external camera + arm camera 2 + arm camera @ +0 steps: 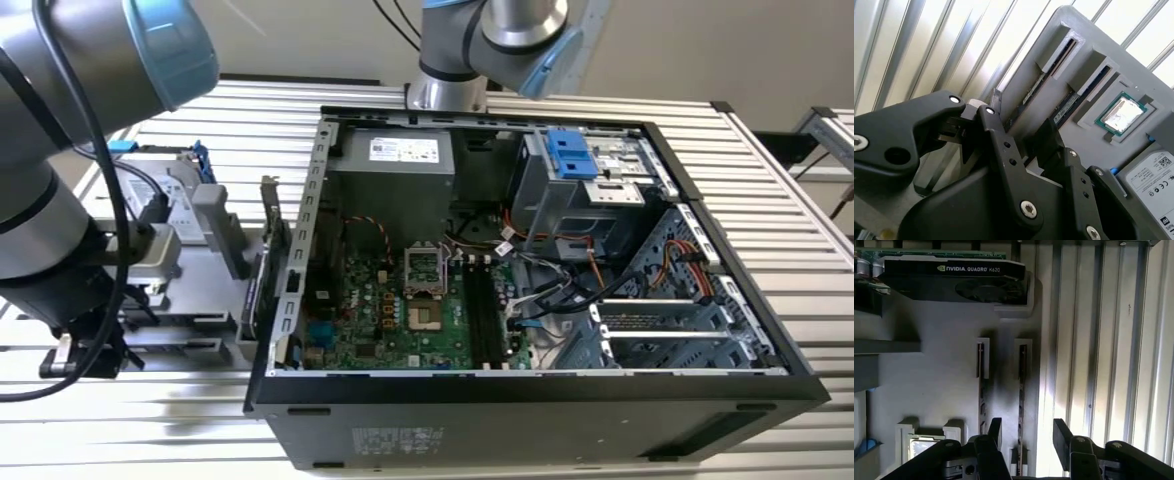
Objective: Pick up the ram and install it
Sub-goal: 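Pick up the ram and move it above insertion slot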
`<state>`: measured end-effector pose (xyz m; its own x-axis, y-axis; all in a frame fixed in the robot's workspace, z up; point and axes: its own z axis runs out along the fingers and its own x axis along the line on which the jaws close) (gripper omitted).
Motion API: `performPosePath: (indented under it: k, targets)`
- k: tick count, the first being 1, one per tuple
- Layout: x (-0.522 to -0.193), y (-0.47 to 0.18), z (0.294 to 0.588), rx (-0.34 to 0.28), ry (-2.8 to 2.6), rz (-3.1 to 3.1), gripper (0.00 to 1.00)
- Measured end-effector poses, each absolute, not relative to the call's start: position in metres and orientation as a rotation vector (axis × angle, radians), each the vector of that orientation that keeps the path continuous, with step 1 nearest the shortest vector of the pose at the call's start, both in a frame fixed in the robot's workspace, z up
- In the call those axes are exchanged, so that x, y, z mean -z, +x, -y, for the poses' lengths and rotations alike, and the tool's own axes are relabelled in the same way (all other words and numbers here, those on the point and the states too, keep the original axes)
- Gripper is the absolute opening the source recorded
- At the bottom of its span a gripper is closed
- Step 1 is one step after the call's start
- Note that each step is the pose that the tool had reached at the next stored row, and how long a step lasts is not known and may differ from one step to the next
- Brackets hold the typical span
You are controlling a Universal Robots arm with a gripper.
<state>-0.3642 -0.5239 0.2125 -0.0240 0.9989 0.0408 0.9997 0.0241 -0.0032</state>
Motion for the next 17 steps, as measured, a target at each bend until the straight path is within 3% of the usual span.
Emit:
performPosePath:
  k: [17]
  targets:
    - [-0.201,-0.363,0.521,0.041,-2.172,2.225,1.0]
